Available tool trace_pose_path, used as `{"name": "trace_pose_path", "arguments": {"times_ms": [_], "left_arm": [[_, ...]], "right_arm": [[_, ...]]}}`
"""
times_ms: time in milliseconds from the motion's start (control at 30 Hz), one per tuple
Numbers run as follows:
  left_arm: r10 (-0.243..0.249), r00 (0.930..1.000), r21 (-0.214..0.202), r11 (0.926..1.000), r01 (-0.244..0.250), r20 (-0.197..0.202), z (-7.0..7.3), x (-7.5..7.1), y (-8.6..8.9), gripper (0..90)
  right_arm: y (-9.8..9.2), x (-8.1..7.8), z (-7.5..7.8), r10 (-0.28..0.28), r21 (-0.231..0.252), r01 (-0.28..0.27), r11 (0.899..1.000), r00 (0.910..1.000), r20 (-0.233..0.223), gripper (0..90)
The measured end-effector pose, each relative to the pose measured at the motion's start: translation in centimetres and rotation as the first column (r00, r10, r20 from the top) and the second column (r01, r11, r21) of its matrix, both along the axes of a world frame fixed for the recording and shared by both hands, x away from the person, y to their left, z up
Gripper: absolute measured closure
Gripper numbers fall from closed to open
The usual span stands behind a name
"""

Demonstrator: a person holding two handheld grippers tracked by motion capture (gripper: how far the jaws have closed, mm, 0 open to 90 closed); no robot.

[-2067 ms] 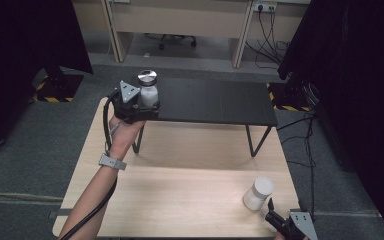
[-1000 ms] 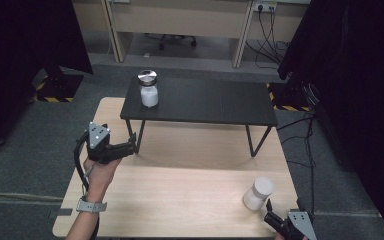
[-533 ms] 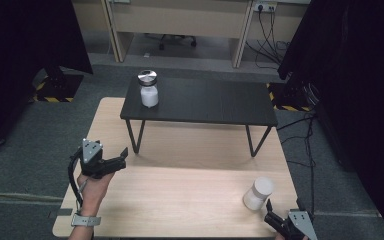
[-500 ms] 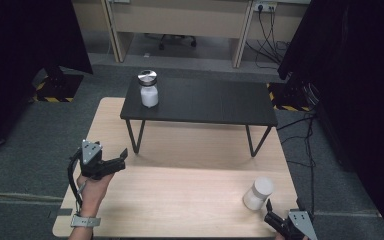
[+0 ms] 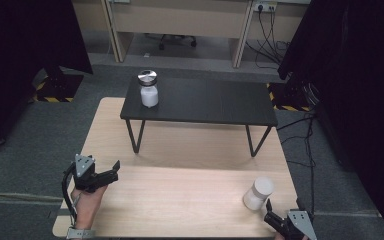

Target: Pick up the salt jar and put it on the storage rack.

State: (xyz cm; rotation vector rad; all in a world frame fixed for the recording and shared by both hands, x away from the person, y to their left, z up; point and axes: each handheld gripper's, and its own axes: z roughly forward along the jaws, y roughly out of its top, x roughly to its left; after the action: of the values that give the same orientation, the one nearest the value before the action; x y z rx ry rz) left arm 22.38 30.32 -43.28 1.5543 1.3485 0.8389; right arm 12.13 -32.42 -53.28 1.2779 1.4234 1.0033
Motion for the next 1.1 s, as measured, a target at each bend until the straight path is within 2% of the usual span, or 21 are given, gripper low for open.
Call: {"name": "trace_pose_path", "arguments": {"times_ms": [233,367,500,733,800,900,933,1100], "left_arm": [[0.006,0.9997,-0.01,0.9999,-0.007,-0.023,-1.7,-1.0,0.8,0.0],[0.035,0.9988,-0.024,0.9991,-0.036,-0.034,-3.0,-2.0,1.0,0.0],[0.062,0.9958,-0.039,0.9971,-0.065,-0.068,-4.5,-2.9,1.6,0.0],[0.072,0.9949,-0.046,0.996,-0.076,-0.07,-5.1,-3.4,2.1,0.0],[0.074,0.995,-0.039,0.9963,-0.076,-0.067,-5.2,-3.4,1.9,0.0],[0.063,0.9935,-0.018,0.9977,-0.065,-0.094,-5.1,-3.1,1.7,0.0],[0.062,0.9939,-0.003,0.998,-0.062,-0.092,-5.2,-3.2,1.5,0.0],[0.054,0.9938,0.009,0.9986,-0.053,-0.097,-5.2,-3.1,1.4,0.0]], "right_arm": [[0.1,0.0,0.0,-0.002,-0.002,0.002,1.0,1.0,0.001,0.5],[0.1,0.0,0.0,-0.003,-0.003,0.003,1.0,1.0,0.002,0.4],[0.1,0.0,0.0,-0.004,-0.005,0.004,1.0,1.0,0.0,0.5],[0.2,0.0,0.0,-0.006,-0.01,0.006,1.0,1.0,-0.002,0.5],[0.3,0.0,0.0,-0.009,-0.01,0.009,1.0,1.0,-0.002,0.5],[0.3,0.0,0.0,-0.012,-0.011,0.012,1.0,0.9999,-0.001,0.5],[0.3,0.0,0.0,-0.013,-0.012,0.013,1.0,0.9999,0.001,0.5],[0.3,0.1,0.1,-0.008,-0.013,0.008,1.0,0.9999,-0.008,0.5]]}}
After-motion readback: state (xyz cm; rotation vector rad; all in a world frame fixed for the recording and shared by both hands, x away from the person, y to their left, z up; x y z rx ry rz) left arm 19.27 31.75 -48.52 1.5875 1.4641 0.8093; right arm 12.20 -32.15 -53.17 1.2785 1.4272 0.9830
